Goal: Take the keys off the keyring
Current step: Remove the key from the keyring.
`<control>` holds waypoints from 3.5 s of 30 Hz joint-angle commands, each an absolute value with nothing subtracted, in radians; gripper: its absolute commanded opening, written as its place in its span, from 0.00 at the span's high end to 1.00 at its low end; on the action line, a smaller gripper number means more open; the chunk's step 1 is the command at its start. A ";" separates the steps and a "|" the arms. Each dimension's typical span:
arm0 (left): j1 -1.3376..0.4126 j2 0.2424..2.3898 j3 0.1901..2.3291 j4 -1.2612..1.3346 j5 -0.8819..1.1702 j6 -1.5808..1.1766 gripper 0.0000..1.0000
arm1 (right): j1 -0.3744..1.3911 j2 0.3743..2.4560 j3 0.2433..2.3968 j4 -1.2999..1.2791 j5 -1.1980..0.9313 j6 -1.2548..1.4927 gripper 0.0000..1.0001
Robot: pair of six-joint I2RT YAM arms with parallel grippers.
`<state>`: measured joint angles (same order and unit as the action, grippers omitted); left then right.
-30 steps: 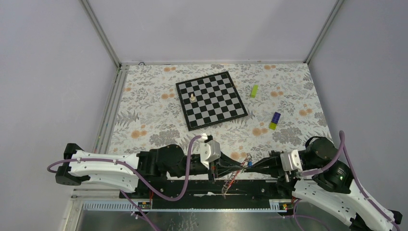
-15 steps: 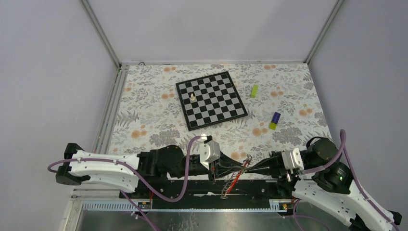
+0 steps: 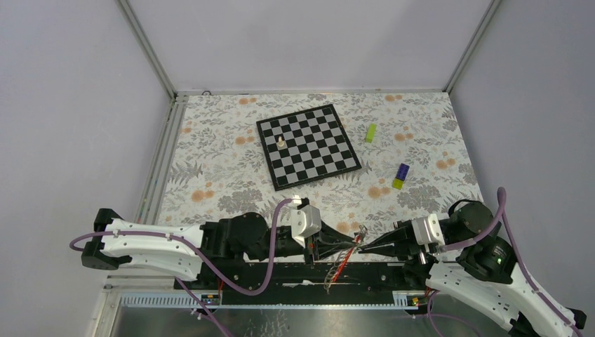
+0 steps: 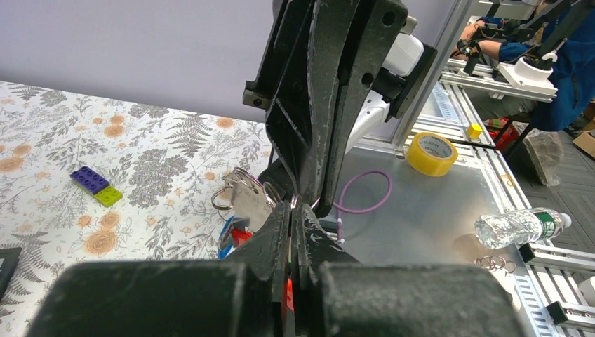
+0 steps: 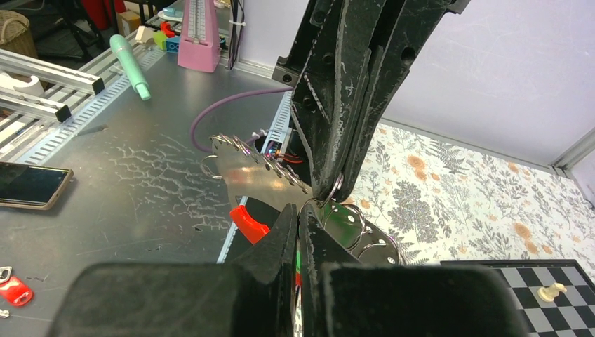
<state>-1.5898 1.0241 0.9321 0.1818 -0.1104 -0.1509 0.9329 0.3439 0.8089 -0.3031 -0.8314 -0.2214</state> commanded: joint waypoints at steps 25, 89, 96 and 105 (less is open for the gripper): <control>-1.568 1.043 0.979 0.212 -0.253 -0.120 1.00 | 0.941 0.322 0.904 -0.322 -0.913 -0.207 1.00; -1.568 1.076 1.022 0.149 -0.100 -0.100 1.00 | 0.940 0.322 0.893 -0.402 -0.779 -0.356 1.00; -1.567 1.066 1.014 0.164 -0.095 -0.103 1.00 | 0.940 0.325 0.880 -0.414 -0.790 -0.370 1.00; -1.568 1.069 1.014 0.167 -0.084 -0.106 1.00 | 0.940 0.329 0.855 -0.398 -0.796 -0.370 1.00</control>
<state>-1.5772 1.0836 0.9813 0.0959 -0.0849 -0.1131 0.9333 0.3305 0.8719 -0.4274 -0.7544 -0.3676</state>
